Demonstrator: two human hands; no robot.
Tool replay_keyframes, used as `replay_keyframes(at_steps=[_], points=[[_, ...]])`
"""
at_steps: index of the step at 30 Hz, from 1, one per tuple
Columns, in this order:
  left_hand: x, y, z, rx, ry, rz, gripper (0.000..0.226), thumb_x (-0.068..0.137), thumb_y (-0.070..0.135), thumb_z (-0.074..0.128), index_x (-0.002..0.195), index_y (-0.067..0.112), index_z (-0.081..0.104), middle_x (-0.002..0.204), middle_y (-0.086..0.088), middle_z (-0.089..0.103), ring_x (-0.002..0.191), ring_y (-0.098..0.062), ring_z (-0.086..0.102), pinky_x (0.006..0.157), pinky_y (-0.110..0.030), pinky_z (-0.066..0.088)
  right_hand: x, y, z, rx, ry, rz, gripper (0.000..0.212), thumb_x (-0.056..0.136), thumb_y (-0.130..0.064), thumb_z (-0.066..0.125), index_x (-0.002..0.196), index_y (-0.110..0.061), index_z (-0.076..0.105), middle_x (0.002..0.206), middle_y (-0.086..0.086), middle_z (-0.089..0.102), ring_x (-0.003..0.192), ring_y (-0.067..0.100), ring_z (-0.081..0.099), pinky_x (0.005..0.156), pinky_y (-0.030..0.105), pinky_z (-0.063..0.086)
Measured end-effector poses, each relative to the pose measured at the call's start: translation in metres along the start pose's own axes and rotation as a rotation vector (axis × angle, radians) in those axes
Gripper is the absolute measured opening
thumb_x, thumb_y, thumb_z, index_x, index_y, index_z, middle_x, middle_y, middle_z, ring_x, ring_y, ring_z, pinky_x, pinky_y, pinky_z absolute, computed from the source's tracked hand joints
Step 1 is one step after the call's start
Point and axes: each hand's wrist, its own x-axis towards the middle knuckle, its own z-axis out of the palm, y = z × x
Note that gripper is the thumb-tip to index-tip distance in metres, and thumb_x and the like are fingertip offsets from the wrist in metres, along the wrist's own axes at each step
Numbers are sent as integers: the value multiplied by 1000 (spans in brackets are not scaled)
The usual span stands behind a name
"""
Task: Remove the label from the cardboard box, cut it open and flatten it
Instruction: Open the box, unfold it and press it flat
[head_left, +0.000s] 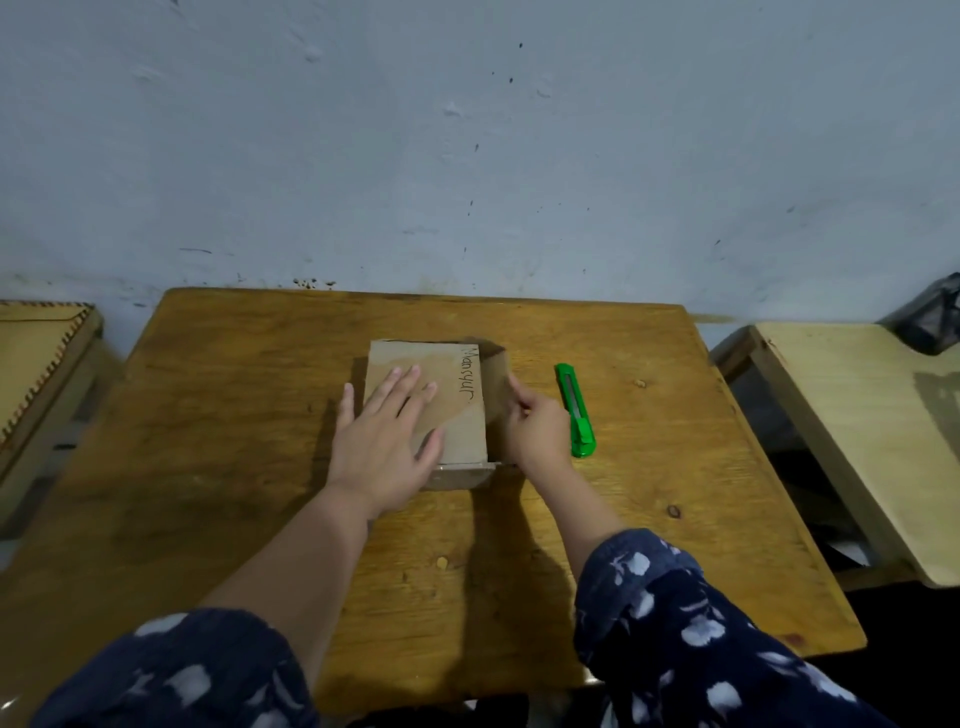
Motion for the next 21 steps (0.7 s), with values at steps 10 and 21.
replay_keyframes(at_steps=[10,21], points=[[-1,1,-3,-5,-25,7,68,89,61,7,150,34,20,159,11,10,146,-7,0,117,-55,-2,10,18,-7,-534,-47,-94,56,84,-56,55,122,-14,59,125,8,49,114,28,49,95,40,48],[0,-19,-7,-5,-49,-15,67,88,62,9,149,36,19,159,14,7,145,-4,-2,116,-56,-2,12,15,-24,-121,47,64,47,94,-11,39,137,-28,45,107,14,66,78,25,64,63,37,55]])
